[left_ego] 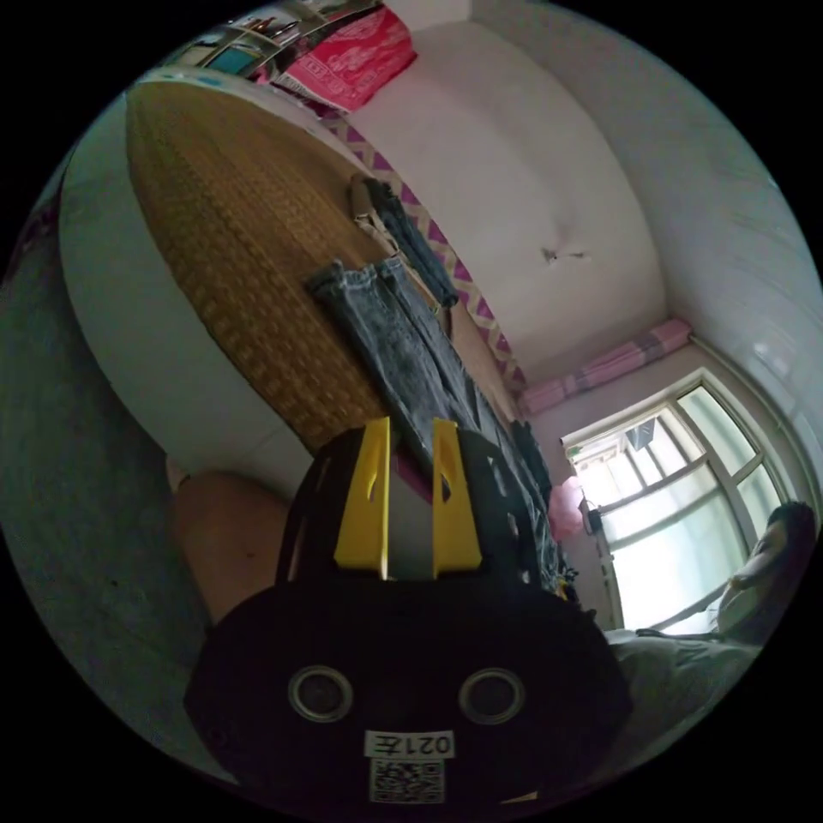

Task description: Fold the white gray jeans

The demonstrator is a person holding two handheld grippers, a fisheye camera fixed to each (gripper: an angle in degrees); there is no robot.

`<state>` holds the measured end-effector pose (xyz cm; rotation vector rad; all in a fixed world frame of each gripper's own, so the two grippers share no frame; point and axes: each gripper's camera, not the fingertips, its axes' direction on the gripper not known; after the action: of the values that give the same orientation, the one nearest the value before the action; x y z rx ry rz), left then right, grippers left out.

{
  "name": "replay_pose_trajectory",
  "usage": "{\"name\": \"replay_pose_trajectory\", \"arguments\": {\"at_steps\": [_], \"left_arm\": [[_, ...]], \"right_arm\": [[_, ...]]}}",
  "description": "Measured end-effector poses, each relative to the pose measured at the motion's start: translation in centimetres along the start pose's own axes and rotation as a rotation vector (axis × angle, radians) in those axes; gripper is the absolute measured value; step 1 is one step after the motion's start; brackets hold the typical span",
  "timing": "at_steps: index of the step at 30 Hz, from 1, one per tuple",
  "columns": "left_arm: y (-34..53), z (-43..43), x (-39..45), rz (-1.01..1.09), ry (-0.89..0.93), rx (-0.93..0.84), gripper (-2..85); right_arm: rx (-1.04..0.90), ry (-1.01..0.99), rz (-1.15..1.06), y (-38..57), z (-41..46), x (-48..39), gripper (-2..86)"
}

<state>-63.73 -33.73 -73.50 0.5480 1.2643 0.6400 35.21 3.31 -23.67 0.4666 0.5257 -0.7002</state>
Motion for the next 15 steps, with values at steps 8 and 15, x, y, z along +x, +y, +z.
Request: {"name": "replay_pose_trajectory", "arguments": {"at_steps": [8, 15], "left_arm": [[-1.4, -0.5, -0.6, -0.080, -0.023, 0.023, 8.4], [-4.1, 0.0, -2.4, -0.232, -0.020, -0.001, 0.6]], "right_arm": [[-0.012, 0.033, 0.048, -1.8, -0.1, 0.5, 10.7], [-0.018, 0.001, 0.139, -3.0, -0.3, 1.9, 12.0]]}}
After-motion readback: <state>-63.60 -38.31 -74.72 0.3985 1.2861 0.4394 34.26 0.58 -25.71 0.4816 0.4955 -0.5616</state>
